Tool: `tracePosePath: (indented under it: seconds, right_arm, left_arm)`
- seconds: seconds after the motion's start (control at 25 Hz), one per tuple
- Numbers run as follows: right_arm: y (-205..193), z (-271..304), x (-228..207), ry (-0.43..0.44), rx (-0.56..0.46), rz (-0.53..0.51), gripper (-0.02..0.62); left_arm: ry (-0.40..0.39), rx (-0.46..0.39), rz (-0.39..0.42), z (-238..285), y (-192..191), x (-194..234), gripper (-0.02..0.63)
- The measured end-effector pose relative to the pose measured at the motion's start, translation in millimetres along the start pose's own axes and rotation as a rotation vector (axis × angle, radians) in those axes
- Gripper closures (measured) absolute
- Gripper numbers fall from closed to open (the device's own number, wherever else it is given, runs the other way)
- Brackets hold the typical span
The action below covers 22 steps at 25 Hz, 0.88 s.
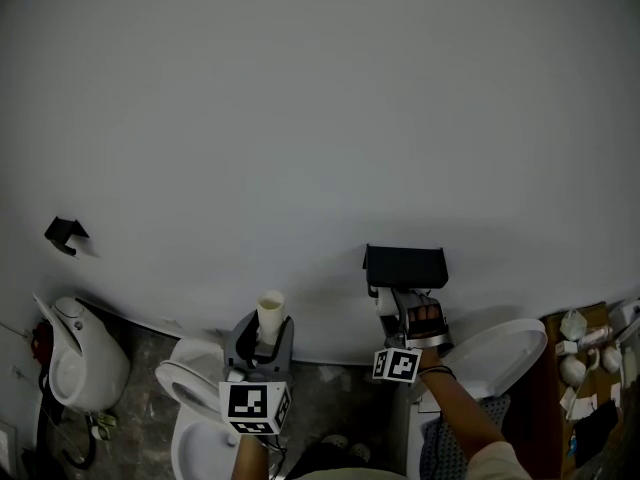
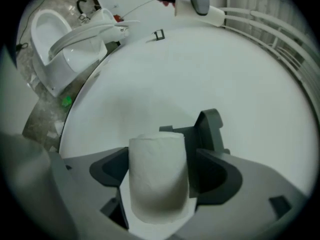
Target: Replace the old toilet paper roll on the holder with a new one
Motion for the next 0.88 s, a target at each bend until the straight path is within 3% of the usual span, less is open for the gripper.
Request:
tracePosePath:
  seconds: [0.12, 0.2, 0.36, 0.52, 0.68, 0.88]
  right_arm:
    - [2.7, -21.0, -4.9, 0.000, -0.040, 0.078, 0.184]
    - [0.5, -35.2, -12.5, 0.015, -0.052, 0.183, 0.208]
    - [-15.6, -61.5, -50.4, 0.037, -0.060, 0.553, 0.310]
    - [-41.2, -84.8, -92.4, -0.007, -0.074, 0.890, 0.446]
    - [-70.4, -94.1, -110.6, 0.031, -0.079, 1.187, 0.495]
    - [-95.5, -105.3, -106.6, 0.063, -0.059, 1.351, 0.518]
  left_arm:
    - [-0.009, -0.007, 0.000, 1.0, 2.0, -5.1, 0.403]
    - [-0.012, -0.011, 0.002, 3.4, 5.2, -9.3, 0.403]
    - [-0.031, -0.023, -0.019, 12.1, 15.1, -17.7, 0.403]
    - [-0.061, -0.043, -0.026, 20.9, 26.1, -25.6, 0.403]
    - [-0.069, -0.063, -0.030, 28.8, 37.5, -31.8, 0.403]
    - [-0.079, -0.067, -0.040, 36.2, 43.9, -40.4, 0.403]
Point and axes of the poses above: the fingertips, and each gripper's own axes: z forward along the fingers, x to its left, y out of its top, the point moved 7 cm from there along -z, backward along the fingers, and after that the axes turned 13 degrees about x, right-handed, at the moved point
